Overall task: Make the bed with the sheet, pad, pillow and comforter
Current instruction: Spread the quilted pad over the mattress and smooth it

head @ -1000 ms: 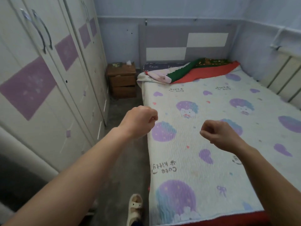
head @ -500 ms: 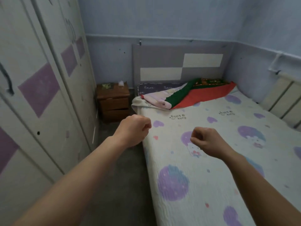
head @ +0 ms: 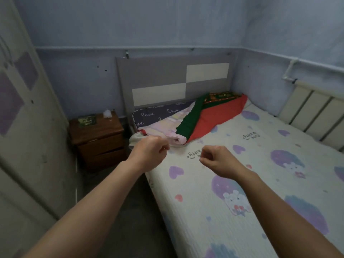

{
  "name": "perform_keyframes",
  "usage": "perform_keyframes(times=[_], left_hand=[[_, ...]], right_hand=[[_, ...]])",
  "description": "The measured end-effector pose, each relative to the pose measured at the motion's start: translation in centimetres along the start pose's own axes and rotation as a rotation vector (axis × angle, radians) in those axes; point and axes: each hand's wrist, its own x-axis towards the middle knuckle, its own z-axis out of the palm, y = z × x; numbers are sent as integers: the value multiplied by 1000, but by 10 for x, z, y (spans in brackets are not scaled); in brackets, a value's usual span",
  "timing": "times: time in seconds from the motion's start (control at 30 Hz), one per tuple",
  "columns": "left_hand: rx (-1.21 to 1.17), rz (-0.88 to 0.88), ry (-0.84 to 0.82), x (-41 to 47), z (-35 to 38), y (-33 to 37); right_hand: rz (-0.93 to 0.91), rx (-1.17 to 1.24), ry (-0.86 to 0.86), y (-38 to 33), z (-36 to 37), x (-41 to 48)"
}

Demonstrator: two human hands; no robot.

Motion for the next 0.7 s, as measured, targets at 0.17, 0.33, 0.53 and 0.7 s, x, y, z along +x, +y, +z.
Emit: perform_keyframes(times=[0.17,0.33,0.53,0.7], left_hand=[[4,33,-64,94,-8,-96],[-39,91,-108,168,5,-151],[-89,100,-215,268,59,-223],[-141,81,-281,376,123,-279]], right_hand=[[101,-33,29,-8,6,109],[209,-23,60,7,17,185],[337,16,41,50,52,286],[439,59,38,105,86,394]])
